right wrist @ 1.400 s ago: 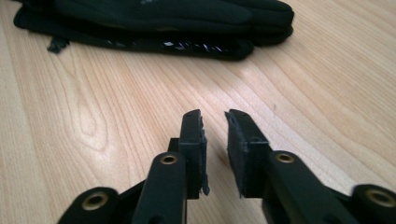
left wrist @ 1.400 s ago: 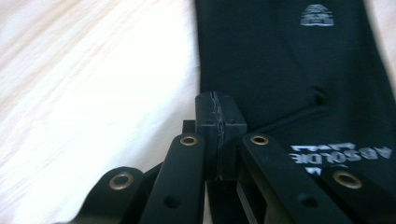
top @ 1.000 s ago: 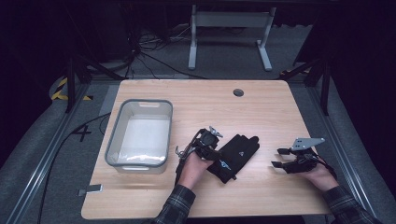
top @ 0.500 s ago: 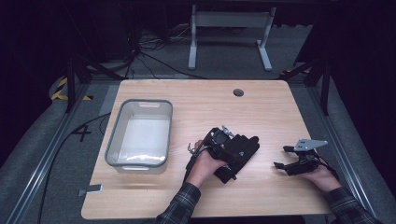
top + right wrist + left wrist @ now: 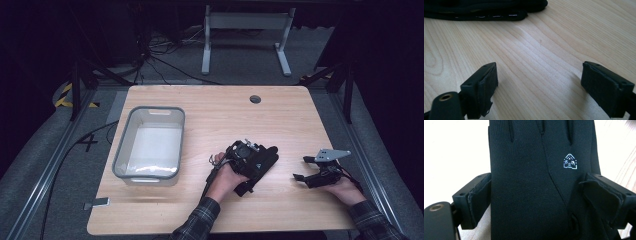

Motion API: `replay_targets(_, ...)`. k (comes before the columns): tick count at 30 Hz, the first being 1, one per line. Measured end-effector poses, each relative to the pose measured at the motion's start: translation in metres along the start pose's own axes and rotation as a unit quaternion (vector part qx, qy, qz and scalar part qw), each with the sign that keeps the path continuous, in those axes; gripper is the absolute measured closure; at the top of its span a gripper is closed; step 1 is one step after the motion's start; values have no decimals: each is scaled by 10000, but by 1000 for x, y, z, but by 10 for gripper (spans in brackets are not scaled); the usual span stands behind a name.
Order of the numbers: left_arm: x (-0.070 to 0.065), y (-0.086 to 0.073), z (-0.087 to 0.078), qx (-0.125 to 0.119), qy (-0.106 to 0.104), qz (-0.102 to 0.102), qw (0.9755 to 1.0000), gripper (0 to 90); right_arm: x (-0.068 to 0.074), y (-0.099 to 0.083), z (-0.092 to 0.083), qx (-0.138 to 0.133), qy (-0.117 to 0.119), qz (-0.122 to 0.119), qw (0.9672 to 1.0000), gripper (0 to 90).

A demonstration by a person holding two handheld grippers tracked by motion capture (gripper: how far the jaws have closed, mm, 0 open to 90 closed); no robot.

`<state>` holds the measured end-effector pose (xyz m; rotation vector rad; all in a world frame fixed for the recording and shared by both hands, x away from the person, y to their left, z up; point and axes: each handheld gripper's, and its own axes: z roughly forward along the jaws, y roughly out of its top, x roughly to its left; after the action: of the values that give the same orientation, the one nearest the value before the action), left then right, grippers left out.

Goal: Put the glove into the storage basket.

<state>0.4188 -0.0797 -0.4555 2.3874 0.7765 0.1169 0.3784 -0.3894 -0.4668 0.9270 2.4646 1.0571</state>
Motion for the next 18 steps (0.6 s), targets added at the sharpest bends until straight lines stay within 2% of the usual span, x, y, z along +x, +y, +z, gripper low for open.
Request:
replay_targets(6, -3, 0, 0, 43, 100, 6, 9999, 115, 0, 0, 0, 1, -2, -2, 10000, 148)
replay_targets(9, -6, 0, -1, 56, 110, 8, 9999, 154, 0, 0, 0, 2, -3, -2, 10000, 147)
replay_targets(10, -6, 0, -2, 88, 92, 65, 9999, 171, 0, 0, 0, 3, -3, -3, 10000, 148)
replay_targets(15, -9, 0, -5, 92, 28, 93, 9999, 293, 0, 0, 0, 3, -4, -3, 10000, 148)
replay_targets(18, -10, 1, -7, 111, -46, 134, 9998, 402, 0, 0, 0, 3, -11, -3, 10000, 147)
